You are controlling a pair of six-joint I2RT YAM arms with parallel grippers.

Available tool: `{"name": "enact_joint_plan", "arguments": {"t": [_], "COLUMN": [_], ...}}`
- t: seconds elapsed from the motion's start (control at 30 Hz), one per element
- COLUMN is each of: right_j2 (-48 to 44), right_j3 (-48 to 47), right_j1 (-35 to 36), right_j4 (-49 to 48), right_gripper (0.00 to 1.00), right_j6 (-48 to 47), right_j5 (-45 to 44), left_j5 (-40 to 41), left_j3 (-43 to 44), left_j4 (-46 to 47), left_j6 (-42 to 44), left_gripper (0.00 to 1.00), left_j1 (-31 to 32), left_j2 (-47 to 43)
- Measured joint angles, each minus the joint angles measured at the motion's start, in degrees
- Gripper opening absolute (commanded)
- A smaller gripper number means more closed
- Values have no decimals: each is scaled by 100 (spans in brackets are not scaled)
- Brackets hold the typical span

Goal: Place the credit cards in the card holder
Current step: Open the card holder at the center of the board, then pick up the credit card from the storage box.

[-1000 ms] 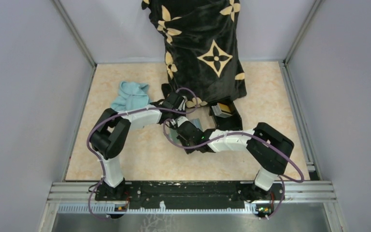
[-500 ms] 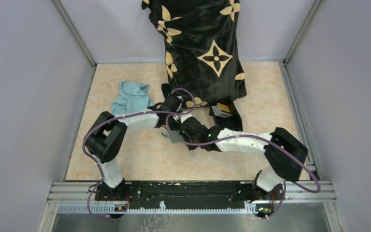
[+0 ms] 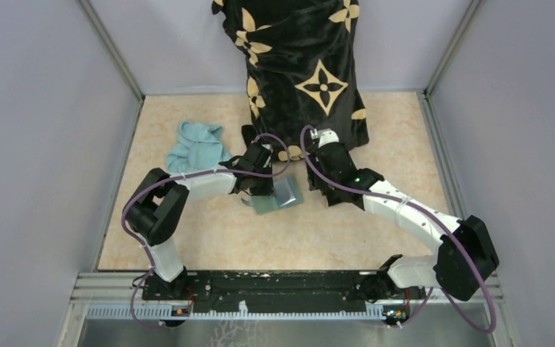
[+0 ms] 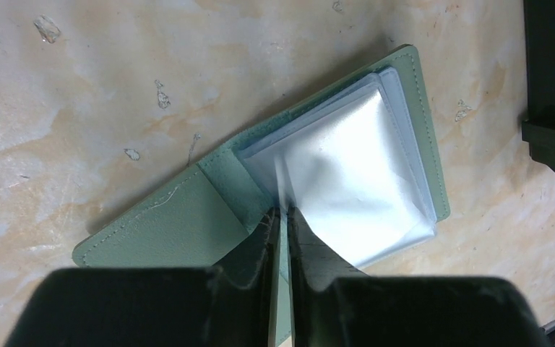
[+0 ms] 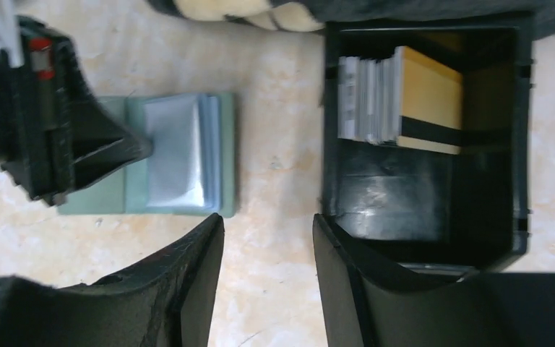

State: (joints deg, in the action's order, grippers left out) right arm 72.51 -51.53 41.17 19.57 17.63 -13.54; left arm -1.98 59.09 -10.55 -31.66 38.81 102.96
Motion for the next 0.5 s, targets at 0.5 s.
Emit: {"name": "enact_joint_plan", "arguments": {"t": [0.5], "right_j2": [881], "right_j3": [-409], "right_j1": [-1759], "right_j4": [-160], "right_gripper": [52], "right_j6": [-247], "right_j5": [671], "left_j5": [-17], "left_j3": [-15], "left_j4": [11], "left_j6": [131], "left_gripper": [7], "left_j1": [-7], "left_j2": [-7]}}
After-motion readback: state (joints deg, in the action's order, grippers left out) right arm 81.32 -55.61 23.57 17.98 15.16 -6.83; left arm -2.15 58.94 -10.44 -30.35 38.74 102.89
